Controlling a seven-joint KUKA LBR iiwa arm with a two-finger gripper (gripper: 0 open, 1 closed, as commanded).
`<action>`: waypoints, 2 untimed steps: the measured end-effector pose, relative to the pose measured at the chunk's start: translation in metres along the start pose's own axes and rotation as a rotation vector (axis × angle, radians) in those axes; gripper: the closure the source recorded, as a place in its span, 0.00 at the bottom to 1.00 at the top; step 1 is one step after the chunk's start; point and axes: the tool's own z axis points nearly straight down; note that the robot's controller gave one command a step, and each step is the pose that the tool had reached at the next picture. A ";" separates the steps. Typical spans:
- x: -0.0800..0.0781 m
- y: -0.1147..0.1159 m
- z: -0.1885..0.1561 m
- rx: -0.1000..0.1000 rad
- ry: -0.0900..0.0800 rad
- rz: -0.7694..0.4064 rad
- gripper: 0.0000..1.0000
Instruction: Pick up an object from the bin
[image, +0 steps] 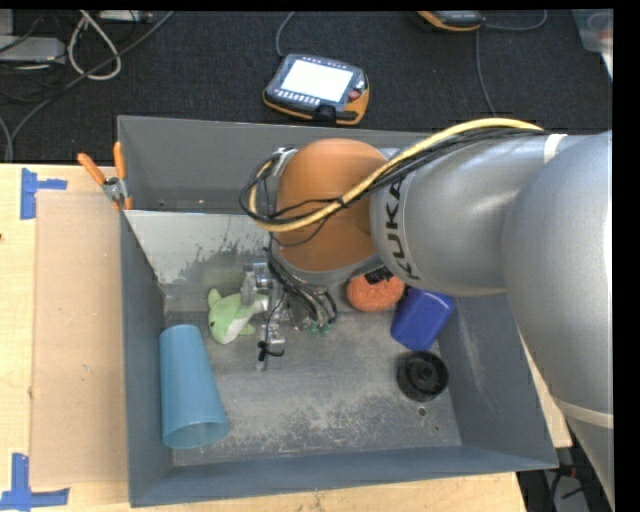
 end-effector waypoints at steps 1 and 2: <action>-0.029 0.012 0.050 0.003 0.021 0.008 0.00; -0.019 -0.002 0.077 -0.003 -0.001 0.141 0.00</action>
Offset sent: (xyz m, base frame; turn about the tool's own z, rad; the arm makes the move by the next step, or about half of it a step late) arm 0.0183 -0.0016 -0.0783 0.1428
